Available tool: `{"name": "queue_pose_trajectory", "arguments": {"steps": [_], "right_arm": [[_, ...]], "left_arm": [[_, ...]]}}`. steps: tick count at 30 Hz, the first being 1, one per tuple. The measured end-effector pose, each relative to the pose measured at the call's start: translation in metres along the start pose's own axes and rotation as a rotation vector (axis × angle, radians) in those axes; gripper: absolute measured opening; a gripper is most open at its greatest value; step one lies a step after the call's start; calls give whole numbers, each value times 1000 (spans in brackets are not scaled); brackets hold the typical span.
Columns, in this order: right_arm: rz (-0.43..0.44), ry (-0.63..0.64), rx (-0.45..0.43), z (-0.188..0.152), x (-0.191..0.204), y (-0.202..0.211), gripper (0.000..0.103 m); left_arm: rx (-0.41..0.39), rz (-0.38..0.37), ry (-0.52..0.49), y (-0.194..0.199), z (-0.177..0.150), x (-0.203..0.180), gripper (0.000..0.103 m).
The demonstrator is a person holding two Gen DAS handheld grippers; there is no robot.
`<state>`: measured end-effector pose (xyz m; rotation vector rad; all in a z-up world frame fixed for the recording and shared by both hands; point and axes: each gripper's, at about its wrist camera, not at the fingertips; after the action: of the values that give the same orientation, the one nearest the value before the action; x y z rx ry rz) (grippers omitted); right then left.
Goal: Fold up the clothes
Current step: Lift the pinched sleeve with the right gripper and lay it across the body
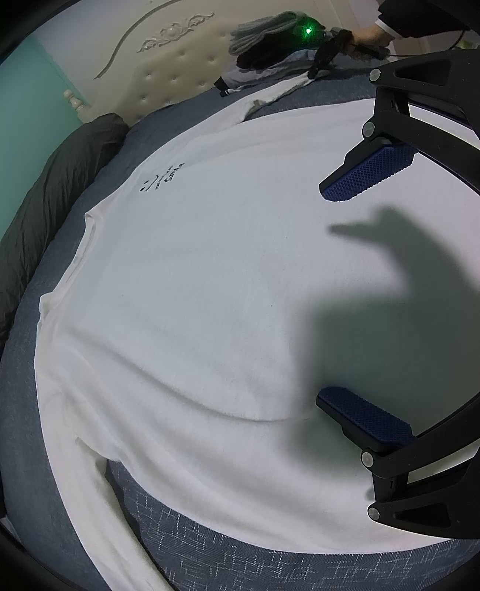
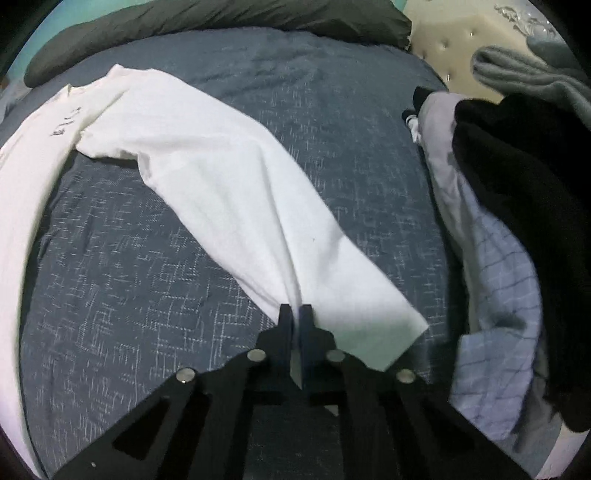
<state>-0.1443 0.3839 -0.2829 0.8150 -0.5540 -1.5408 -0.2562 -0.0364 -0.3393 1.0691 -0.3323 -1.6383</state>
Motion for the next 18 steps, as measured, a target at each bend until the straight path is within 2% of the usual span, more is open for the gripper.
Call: {"name": "queue_pose_trajectory", "arguments": {"steps": [4,9,12,15,18], "right_arm": [[29,15,-1,-7,-4,10,3],[54,-30,51,-22,-10,7,3],[62,-82,23,-22,-14,14,5],[63,-155,-28,-25,-26,29,12],[42,-238,-107,-29,-42,49,13]], "left_arm": [[0,-4,4,0,1,-1,103],[2,-4,4,-2,1,-1,103],[2,-5,6,-2,1,-1,103],[2,-8,9,-2,1,-1,103],[2,-8,9,-2,1,0,103]]}}
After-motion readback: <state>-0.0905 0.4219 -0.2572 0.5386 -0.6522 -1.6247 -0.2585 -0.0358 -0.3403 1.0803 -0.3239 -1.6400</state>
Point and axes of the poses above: each gripper's, at about its wrist camera, not at the fingertips, and y roughly against the way its jaws point, x to its left, z to its top, and after that the axes turned 14 degrees about -x, right-handed
